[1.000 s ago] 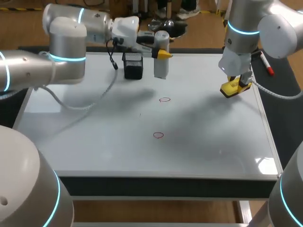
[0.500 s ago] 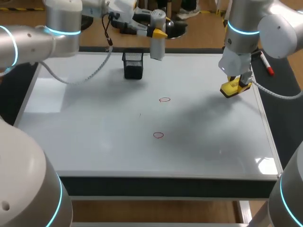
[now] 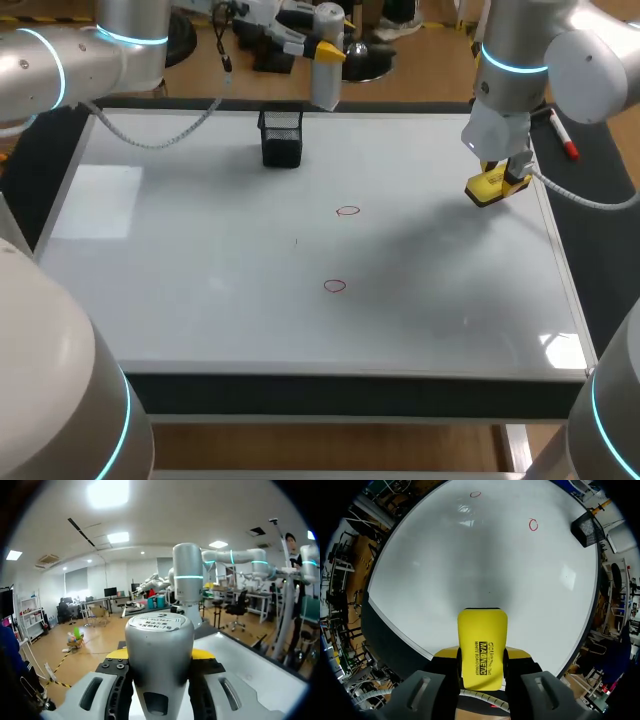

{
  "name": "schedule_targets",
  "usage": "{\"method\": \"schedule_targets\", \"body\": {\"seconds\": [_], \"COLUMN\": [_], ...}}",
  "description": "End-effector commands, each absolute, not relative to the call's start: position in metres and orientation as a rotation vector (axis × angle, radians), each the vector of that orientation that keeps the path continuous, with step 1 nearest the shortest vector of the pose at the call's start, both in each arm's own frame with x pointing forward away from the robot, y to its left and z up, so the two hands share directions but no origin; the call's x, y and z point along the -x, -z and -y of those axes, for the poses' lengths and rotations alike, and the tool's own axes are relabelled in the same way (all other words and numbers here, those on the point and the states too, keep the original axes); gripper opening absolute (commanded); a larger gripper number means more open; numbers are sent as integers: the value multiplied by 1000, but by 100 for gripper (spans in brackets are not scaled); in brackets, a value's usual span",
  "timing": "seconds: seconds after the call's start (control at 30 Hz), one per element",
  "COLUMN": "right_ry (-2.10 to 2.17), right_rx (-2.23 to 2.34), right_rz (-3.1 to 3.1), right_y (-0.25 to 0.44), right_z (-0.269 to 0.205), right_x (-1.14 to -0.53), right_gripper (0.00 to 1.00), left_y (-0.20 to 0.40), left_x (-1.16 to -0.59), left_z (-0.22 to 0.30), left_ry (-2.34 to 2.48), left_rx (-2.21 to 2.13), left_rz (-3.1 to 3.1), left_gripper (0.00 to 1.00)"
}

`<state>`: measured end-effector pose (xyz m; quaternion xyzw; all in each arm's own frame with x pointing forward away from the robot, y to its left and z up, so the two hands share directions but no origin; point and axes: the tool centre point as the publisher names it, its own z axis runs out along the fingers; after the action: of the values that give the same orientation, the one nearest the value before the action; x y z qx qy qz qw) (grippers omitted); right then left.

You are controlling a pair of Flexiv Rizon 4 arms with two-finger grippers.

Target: Pick up the inspection probe, press it on each red-marked spot on the whiteboard one by one, put down the probe, pick up the eraser, and wipe off all the red marks.

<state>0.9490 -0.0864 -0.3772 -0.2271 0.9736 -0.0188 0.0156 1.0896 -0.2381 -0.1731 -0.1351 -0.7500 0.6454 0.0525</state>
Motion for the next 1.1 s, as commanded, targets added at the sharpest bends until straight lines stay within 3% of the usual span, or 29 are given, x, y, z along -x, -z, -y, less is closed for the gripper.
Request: {"method": "schedule_targets", "body": {"seconds": [0.03,1.1], "right_ry": [63,63], "right_rx": [710,710], "right_rz": [-3029,-3029], "right_y": [377,377], "right_z": [87,87], "right_x": [-949,-949], "right_gripper": [0,0], "left_y": [180,186], "left_x": [-1102,-1106], "left_z": [241,244], "left_ry": [-1824,-1790], "left_rx": [617,649], "left_rz": [2098,2076], "left_gripper": [0,0]}}
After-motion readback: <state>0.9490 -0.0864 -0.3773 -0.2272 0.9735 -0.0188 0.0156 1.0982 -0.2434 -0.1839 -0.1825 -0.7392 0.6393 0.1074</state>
